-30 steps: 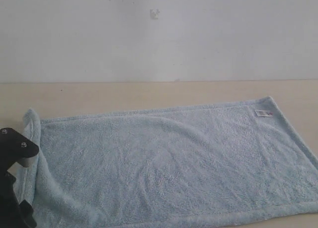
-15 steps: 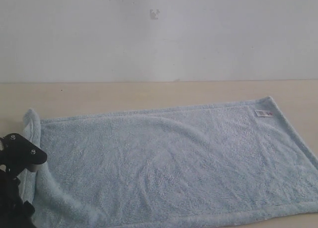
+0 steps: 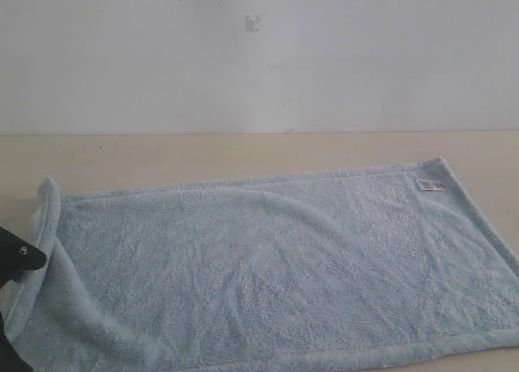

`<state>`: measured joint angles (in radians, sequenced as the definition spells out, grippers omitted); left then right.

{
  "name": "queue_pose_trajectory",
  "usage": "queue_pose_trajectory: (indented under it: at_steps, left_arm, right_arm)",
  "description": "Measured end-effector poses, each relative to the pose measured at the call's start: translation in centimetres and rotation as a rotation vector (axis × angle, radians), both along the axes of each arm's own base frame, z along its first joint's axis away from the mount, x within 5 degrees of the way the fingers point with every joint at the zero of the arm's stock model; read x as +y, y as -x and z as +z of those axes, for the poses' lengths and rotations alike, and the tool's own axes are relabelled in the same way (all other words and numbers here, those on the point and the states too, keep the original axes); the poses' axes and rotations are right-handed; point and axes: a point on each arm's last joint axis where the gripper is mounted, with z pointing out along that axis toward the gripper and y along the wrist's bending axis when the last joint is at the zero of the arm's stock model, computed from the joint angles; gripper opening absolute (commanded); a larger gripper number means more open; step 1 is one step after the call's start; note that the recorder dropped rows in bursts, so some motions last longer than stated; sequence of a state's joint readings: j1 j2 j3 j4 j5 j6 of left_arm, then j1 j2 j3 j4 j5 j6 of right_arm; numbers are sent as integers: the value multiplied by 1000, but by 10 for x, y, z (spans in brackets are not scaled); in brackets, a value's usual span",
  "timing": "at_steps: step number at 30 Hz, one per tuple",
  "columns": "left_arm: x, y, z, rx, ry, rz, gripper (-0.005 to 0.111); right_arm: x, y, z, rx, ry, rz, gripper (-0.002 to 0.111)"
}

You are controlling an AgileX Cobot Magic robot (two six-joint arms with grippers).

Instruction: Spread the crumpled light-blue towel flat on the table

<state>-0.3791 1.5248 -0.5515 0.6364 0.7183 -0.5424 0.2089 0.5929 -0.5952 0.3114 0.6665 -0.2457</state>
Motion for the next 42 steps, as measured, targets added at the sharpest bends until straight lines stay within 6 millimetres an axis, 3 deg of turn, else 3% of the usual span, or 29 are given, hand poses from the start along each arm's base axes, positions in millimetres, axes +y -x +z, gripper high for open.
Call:
queue_pose_trajectory:
  at_steps: [4, 12, 26, 32, 42]
  left_arm:
    - [10, 4, 6, -9, -88, 105, 4]
    - [19, 22, 10, -40, -70, 225, 7]
    - [34, 30, 15, -132, -201, 479, 64]
    - [35, 29, 17, -190, -183, 512, 64]
    - [19, 13, 40, -417, 112, 379, 64]
  right_arm:
    - [0, 0, 0, -1, 3, 2, 0]
    - [0, 0, 0, -1, 3, 1, 0]
    - [0, 0, 0, -4, 10, 3, 0]
    - [0, 0, 0, -4, 11, 4, 0]
    - [0, 0, 0, -4, 11, 4, 0]
